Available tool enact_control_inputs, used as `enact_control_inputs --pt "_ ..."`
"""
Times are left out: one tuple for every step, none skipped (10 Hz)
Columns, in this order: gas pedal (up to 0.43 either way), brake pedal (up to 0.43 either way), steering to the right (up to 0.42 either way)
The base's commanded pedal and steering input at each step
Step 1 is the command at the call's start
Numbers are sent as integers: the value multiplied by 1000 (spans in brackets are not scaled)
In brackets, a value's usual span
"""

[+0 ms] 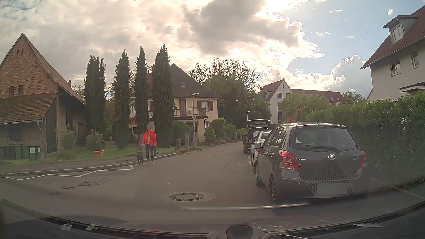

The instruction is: Follow the waypoints while adhering to traffic rules and regulations

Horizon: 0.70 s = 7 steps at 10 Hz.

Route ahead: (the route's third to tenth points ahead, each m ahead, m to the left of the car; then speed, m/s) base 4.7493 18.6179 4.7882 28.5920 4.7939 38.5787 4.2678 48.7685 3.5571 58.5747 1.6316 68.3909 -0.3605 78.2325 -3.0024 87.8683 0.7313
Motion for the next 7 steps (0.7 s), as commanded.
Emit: enact_control_inputs --pt "0 0 -483" --pt "87 0 -518" --pt "228 0 -561" --pt "240 0 -594" --pt "268 0 -625" --pt "299 0 -645" --pt "339 0 -662"
